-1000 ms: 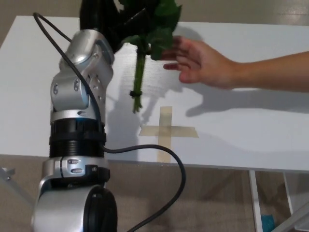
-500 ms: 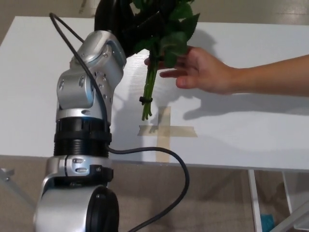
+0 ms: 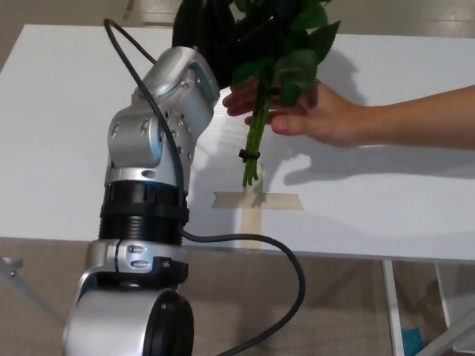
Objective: Use the left hand to pick up the rose and passes it to a human.
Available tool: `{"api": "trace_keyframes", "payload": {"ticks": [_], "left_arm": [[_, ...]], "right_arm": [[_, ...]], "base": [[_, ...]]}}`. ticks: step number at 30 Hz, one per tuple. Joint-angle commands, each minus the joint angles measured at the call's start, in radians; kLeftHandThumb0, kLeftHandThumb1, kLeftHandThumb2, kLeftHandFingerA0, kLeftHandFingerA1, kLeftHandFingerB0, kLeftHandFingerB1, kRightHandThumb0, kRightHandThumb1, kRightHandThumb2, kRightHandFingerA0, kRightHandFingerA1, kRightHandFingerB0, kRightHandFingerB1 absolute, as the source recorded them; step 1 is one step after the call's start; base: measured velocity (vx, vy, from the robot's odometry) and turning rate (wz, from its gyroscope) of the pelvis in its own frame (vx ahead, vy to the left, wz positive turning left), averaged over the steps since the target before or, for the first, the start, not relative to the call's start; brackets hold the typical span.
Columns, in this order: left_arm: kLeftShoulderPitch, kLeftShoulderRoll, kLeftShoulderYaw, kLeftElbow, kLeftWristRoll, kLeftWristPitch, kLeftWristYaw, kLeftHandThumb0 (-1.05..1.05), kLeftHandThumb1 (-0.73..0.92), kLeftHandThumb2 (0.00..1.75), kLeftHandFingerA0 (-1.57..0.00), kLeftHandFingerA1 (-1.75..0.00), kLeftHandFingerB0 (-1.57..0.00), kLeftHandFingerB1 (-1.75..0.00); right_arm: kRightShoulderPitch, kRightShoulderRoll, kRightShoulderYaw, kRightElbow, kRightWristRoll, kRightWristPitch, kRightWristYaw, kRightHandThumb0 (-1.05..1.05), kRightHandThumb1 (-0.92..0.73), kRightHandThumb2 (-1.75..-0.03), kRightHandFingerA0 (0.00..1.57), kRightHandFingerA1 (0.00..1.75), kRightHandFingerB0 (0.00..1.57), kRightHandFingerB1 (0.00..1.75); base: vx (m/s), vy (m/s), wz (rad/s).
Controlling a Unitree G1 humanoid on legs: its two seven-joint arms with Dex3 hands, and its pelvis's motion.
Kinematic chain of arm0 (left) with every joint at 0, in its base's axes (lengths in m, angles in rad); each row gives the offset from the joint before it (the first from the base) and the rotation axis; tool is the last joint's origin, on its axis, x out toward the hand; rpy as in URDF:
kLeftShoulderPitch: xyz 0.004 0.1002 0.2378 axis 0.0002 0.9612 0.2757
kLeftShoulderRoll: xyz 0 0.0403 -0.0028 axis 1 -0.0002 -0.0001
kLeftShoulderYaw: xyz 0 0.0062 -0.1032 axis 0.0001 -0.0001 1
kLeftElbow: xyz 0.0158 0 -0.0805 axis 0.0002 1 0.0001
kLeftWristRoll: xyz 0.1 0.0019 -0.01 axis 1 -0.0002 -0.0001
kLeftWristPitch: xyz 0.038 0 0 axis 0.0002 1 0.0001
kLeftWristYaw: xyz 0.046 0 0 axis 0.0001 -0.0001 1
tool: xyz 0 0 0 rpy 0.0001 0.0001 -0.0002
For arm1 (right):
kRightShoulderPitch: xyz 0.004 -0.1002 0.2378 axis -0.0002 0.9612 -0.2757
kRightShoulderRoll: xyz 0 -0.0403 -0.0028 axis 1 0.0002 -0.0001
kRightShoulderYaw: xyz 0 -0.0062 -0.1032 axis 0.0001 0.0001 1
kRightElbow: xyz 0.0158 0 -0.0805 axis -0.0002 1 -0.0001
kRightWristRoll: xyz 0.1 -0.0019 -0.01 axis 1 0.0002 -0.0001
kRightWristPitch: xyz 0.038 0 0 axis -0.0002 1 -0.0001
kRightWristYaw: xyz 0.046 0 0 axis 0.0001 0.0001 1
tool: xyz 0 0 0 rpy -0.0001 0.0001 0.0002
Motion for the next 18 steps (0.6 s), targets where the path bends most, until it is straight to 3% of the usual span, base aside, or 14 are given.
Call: {"api": "trace_keyframes", "payload": {"ticks": [1, 18], "left_arm": [[0.000, -0.068, -0.042, 0.063, -0.023, -0.058, -0.017, -0.16, 0.84, 0.66, -1.06, -1.49, -0.85, -0.89], [0.028, -0.048, -0.099, 0.244, -0.036, -0.154, -0.114, -0.15, 0.82, 0.69, -1.00, -1.51, -0.80, -0.98]], "right_arm": [[0.001, 0.005, -0.001, 0.005, 0.000, 0.006, 0.008, -0.36, -0.72, -0.62, 0.66, 0.42, 0.53, 0.39], [-0.018, 0.007, -0.005, 0.000, 0.002, 0.003, 0.004, -0.36, -0.72, -0.62, 0.66, 0.43, 0.54, 0.39]], "base": [[0.00, 0.000, 0.00], [0.00, 0.000, 0.00]]}}
